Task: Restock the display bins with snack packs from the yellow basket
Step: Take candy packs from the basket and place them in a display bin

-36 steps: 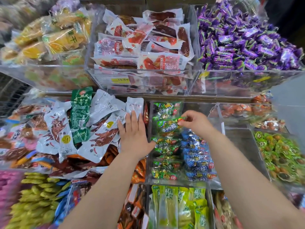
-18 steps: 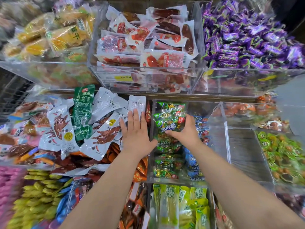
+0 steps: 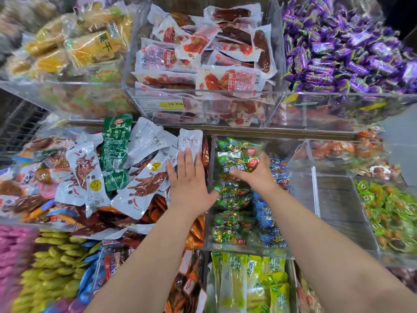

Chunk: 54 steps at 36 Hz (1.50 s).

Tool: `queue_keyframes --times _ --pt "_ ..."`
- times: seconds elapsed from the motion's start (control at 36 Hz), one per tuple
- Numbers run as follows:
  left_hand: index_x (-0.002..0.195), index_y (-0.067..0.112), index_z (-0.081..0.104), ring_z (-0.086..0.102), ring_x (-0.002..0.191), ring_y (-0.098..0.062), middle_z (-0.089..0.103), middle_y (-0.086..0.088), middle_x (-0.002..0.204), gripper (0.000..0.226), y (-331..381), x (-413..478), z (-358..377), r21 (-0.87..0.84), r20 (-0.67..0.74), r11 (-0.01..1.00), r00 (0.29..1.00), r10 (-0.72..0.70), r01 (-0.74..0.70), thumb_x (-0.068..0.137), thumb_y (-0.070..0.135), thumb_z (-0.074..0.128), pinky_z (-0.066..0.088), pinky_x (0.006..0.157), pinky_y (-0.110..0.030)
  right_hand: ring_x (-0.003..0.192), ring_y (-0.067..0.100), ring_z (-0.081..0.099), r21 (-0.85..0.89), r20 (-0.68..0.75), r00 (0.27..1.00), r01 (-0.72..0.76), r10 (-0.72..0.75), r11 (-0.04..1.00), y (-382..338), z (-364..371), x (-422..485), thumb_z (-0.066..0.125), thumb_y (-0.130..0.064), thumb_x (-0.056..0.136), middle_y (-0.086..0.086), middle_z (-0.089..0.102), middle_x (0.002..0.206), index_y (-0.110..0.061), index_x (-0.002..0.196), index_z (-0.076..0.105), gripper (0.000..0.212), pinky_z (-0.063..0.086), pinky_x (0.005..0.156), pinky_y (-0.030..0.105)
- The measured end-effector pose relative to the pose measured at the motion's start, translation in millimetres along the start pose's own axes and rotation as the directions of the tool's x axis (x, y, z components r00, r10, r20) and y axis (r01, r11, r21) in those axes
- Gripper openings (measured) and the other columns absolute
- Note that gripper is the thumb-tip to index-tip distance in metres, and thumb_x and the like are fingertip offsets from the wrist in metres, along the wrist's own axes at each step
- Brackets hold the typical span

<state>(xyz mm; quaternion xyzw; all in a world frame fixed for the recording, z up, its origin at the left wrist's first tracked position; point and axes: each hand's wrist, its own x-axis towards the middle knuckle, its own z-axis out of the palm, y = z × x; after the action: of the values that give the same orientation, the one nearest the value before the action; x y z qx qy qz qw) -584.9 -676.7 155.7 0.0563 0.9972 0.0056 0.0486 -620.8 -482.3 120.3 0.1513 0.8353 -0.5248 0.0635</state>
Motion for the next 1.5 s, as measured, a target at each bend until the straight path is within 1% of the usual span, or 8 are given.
queue_keyframes --times 0.11,0.22,0.44,0.53,0.69,0.97,1.22,1.5 --pt "0.152 0.010 -0.015 -0.025 0.144 -0.034 -0.022 -0.016 0.158 0.106 2.3 -0.8 -1.2 -0.004 -0.006 1.000 1.000 -0.008 0.008 0.081 0.063 0.043 -0.023 0.108 -0.057 0.117 0.011 0.046 0.096 -0.017 0.993 0.117 -0.116 0.988 -11.5 6.8 -2.8 0.089 -0.043 0.053 -0.023 0.039 0.121 -0.050 0.124 0.019 0.100 0.036 0.086 0.011" --pt "0.152 0.010 -0.016 -0.026 0.144 -0.034 -0.024 -0.016 0.158 0.106 1.9 -1.2 -1.1 0.002 -0.004 1.000 1.000 -0.012 0.012 0.081 0.063 0.043 -0.024 0.108 -0.057 0.118 0.001 0.034 0.122 -0.039 0.988 0.152 -0.148 0.981 -8.8 5.4 -8.4 0.084 -0.059 0.047 -0.022 0.032 0.131 -0.064 0.132 0.008 0.114 0.030 0.091 0.021" --pt "0.151 0.010 -0.018 -0.028 0.143 -0.034 -0.026 -0.016 0.157 0.105 3.2 -1.2 -3.6 0.009 0.012 1.000 1.000 -0.017 0.017 0.083 0.064 0.041 -0.023 0.108 -0.057 0.120 0.014 0.049 0.114 0.057 0.995 -0.092 0.086 0.989 -6.7 4.9 16.0 0.077 -0.068 0.054 -0.011 0.050 0.130 -0.032 0.139 0.033 0.102 0.039 0.094 0.028" --pt "0.151 0.010 -0.017 -0.027 0.144 -0.033 -0.025 -0.016 0.157 0.104 3.1 -2.0 -4.4 -0.010 0.007 1.000 1.000 -0.014 0.014 0.083 0.063 0.042 -0.023 0.108 -0.056 0.112 0.013 0.052 0.109 0.033 0.995 -0.100 0.097 0.989 -13.1 2.8 17.0 0.081 -0.060 0.055 -0.026 0.054 0.103 -0.038 0.105 0.054 0.061 0.037 0.082 0.022" --pt "0.151 0.010 -0.016 -0.026 0.144 -0.034 -0.024 -0.017 0.158 0.104 2.1 -1.2 -0.4 -0.002 -0.015 1.000 1.000 -0.010 0.010 0.083 0.064 0.041 -0.022 0.109 -0.057 0.135 0.018 0.024 0.045 -0.417 0.906 0.098 -0.071 0.994 -4.6 27.0 -17.6 0.078 -0.052 0.067 0.007 0.022 0.148 -0.018 0.146 0.016 0.106 0.025 0.111 0.032" --pt "0.152 0.009 -0.015 -0.024 0.145 -0.034 -0.022 -0.017 0.158 0.104 3.2 0.1 4.9 0.006 -0.033 1.000 0.999 -0.024 0.024 0.081 0.061 0.041 -0.020 0.110 -0.059 0.144 0.028 0.009 -0.124 -0.317 0.939 0.101 -0.136 0.987 -20.4 58.3 -1.2 0.070 -0.037 0.081 0.018 0.007 0.155 0.000 0.147 -0.011 0.111 0.007 0.117 0.031" --pt "0.153 0.012 -0.010 -0.021 0.146 -0.032 -0.019 -0.015 0.159 0.109 1.1 1.6 -0.7 -0.003 0.011 1.000 1.000 -0.028 0.028 0.078 0.066 0.048 -0.022 0.110 -0.056 0.145 0.026 -0.003 -0.225 -0.158 0.987 -0.049 0.013 0.973 -14.3 33.4 -17.3 0.065 -0.064 0.072 0.011 -0.006 0.157 -0.010 0.146 -0.023 0.126 0.002 0.118 0.042" --pt "0.149 0.021 0.031 0.003 0.147 -0.034 0.017 -0.015 0.158 0.070 22.0 -43.6 -24.5 -0.171 -0.211 0.983 0.977 0.026 -0.063 0.087 0.046 0.054 0.001 0.116 -0.047 0.136 0.024 0.032 0.100 -0.163 0.986 -0.026 0.042 0.995 -6.9 -26.6 -66.6 0.058 -0.033 0.091 0.012 0.033 0.148 -0.011 0.146 0.028 0.066 0.026 0.113 0.036"
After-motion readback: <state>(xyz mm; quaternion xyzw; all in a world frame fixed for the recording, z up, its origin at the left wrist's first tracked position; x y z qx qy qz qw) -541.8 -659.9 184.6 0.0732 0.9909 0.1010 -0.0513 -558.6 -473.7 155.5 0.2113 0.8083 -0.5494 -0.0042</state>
